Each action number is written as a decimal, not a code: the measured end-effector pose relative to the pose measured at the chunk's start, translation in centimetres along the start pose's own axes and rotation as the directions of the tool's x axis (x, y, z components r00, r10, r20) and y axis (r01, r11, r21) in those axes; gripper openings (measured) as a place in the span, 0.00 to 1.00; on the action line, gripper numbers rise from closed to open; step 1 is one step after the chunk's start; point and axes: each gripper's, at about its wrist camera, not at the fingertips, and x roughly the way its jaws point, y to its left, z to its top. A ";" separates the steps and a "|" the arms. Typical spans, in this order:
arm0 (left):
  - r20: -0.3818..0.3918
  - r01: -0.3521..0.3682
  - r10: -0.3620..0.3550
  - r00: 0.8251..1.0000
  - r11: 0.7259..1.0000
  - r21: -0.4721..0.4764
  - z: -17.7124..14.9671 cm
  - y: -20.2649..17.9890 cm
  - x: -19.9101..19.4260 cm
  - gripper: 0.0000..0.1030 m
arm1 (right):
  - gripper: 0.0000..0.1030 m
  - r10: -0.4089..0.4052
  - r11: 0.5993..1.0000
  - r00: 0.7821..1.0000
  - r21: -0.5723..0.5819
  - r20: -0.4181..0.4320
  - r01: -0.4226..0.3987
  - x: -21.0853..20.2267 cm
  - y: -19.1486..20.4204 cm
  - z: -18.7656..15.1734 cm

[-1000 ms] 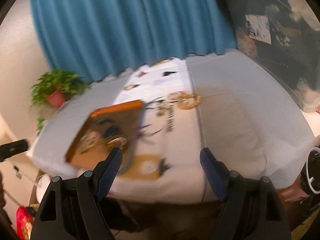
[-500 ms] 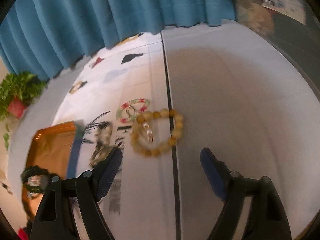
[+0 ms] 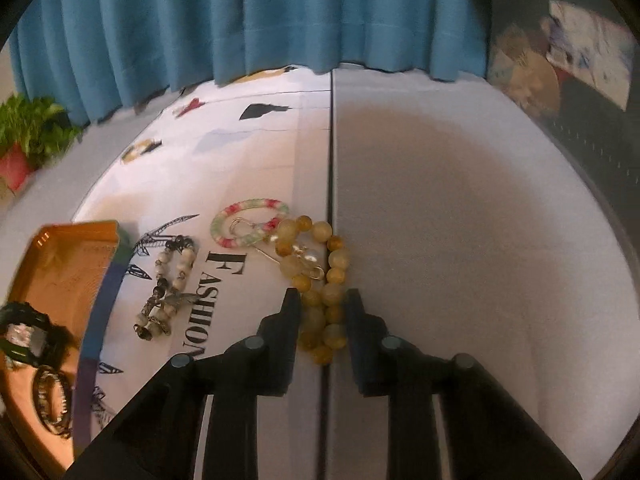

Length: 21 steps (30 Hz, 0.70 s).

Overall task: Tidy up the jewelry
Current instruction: 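Reach the right gripper to the gold bead bracelet and close on it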

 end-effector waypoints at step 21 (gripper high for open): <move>-0.111 0.139 -0.129 0.985 0.986 0.092 10.1 -10.8 9.7 0.94 | 0.47 0.070 0.996 0.998 0.046 0.007 -0.070 0.2 -3.5 0.8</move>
